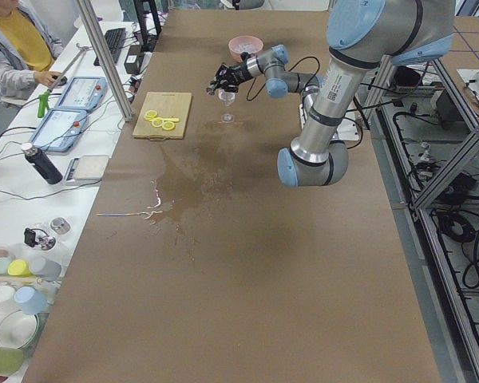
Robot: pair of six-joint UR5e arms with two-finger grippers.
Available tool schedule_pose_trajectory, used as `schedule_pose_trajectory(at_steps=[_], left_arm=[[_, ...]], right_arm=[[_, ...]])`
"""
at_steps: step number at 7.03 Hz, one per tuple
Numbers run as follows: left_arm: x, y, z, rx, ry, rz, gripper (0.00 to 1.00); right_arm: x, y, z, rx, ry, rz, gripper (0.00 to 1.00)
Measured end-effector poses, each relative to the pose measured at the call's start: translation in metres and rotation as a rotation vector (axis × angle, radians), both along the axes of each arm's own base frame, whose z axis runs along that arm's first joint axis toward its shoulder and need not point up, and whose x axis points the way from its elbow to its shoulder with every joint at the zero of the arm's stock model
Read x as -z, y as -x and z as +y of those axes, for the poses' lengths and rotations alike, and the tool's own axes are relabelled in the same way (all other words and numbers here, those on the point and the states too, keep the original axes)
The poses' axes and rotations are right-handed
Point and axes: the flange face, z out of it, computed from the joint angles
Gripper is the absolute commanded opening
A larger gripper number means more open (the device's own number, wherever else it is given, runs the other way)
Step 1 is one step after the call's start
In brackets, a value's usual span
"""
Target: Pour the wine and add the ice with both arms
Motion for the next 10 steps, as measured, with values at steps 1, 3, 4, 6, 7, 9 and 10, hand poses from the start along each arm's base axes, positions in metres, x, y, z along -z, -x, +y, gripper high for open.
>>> schedule_pose_trajectory(at_steps=[1,3,4,6,7,9,10], left_arm=[[0.000,0.005,0.001,0.016,0.006,0.090,0.00],[-0.045,0.032,-0.004,0.091,0.057,0.338,0.00],[-0.074,0.053,-0.014,0.138,0.083,0.483,0.00],[-0.123,0.089,-0.039,0.233,0.222,0.808,0.00],[-0.155,0.110,-0.057,0.279,0.331,0.931,0.00],[-0.249,0.157,-0.101,0.429,0.490,0.979,0.00],[-0.296,0.179,-0.121,0.489,0.530,1.015,0.00]], right_arm=[[0.000,0.000,0.000,0.000,-0.001,0.000,1.00],[0.003,0.000,0.000,0.001,-0.008,0.002,1.00],[0.004,0.000,-0.002,0.001,-0.012,0.003,1.00],[0.011,0.000,-0.008,0.000,-0.026,0.008,1.00],[0.014,0.000,-0.011,-0.003,-0.031,0.009,1.00],[0.024,0.000,-0.017,-0.005,-0.053,0.017,1.00],[0.031,0.000,-0.021,-0.007,-0.068,0.025,1.00]])
